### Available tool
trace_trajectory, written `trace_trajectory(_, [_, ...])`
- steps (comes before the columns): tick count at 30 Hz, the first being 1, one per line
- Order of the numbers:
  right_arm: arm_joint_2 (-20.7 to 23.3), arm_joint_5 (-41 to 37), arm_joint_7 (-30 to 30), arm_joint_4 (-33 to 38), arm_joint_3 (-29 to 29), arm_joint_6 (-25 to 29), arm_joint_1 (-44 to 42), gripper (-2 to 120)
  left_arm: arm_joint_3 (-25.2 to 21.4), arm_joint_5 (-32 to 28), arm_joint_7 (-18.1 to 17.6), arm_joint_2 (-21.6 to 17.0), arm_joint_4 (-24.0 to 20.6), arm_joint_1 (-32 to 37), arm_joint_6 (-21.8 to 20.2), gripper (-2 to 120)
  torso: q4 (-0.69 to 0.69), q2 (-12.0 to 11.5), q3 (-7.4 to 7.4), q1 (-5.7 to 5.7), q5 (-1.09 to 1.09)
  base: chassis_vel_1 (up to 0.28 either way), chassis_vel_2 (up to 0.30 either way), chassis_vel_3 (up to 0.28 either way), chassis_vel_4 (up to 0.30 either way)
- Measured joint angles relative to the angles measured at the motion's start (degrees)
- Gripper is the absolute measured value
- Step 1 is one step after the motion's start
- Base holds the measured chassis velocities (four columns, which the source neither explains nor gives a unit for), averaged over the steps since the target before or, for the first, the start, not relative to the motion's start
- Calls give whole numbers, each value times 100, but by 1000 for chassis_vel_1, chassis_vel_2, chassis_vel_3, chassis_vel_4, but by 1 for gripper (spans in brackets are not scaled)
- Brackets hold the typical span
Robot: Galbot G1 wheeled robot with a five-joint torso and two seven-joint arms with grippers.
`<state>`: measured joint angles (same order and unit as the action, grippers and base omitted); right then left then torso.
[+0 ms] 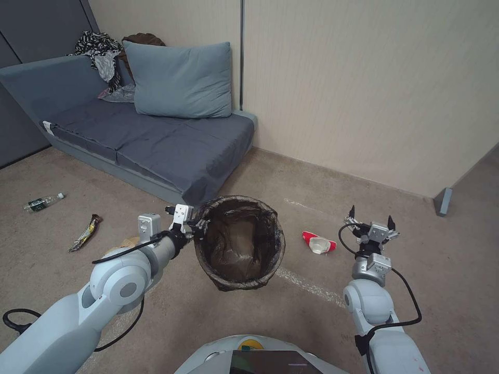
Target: Pick up the trash bin, then pick up the garbage from the floor and place it into the trash bin.
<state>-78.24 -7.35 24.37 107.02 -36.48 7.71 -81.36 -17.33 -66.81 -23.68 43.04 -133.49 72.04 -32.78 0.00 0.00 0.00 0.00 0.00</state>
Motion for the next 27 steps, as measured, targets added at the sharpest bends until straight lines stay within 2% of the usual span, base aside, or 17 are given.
trace_trajectory(20, [-23, 36, 12, -76, 16, 56, 45, 100, 108, -6, 5, -6, 33, -24, 16, 5, -1, 0, 0, 0, 0, -83, 76, 77, -78])
trace_trajectory(27, [82, 61, -6, -183, -14, 107, 100, 100, 140, -28, 5, -29, 7, 13, 17, 5, 1, 0, 0, 0, 0, -24, 23, 27, -24])
